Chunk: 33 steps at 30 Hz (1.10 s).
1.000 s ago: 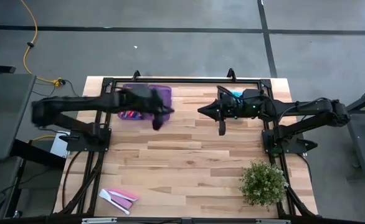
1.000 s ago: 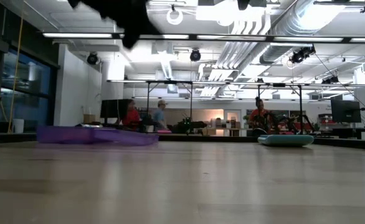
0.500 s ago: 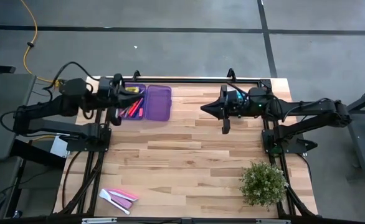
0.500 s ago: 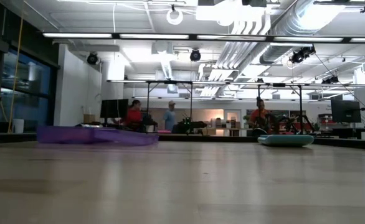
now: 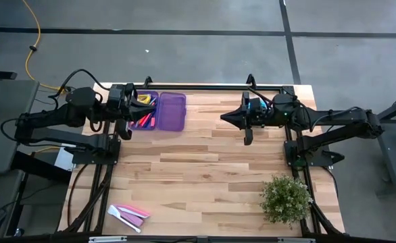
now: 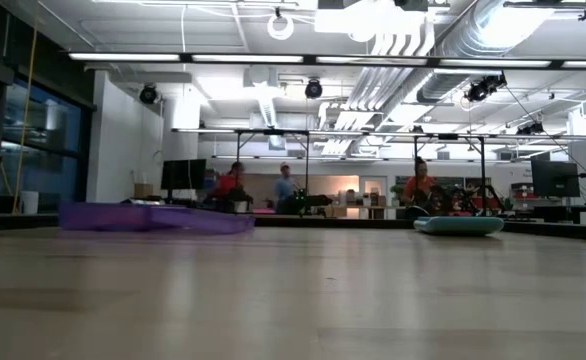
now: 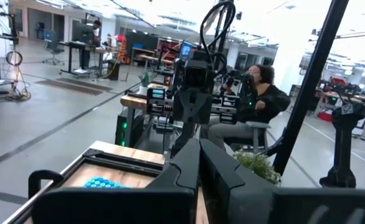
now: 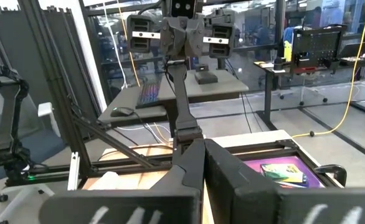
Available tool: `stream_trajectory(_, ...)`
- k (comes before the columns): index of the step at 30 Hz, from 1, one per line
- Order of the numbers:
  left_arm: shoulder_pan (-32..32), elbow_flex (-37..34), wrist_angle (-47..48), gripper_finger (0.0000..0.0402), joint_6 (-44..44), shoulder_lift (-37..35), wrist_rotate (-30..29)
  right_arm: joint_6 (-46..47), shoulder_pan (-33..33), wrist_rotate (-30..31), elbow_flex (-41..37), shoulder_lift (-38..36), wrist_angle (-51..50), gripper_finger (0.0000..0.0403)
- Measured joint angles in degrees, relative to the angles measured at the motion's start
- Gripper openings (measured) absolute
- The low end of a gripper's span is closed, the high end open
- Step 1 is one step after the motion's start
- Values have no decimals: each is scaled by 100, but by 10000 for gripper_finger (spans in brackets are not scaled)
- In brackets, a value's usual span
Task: Pack school essentials
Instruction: Return to Home Position
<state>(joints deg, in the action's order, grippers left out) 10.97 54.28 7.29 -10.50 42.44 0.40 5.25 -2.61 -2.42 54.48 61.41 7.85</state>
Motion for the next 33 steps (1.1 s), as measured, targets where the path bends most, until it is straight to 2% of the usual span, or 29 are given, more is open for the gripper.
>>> stream_trajectory(9,-14,-25,192,0,44,-108,14,117,0,0,0,0,-101,0)
stream_trajectory(13,-14,-542,146,0,-15,-503,-102,242,0,-96,0,0,-144,0)
stream_trajectory(20,-11,-1815,-154,0,-416,-1809,-129,348,2,-115,0,0,-141,0)
stream_trajectory(27,-11,-2827,-157,0,-676,-3229,-260,386,2,-116,0,0,-114,0)
stream_trajectory(33,-11,-3613,-173,0,-952,-4234,-354,809,2,-122,0,0,-113,0)
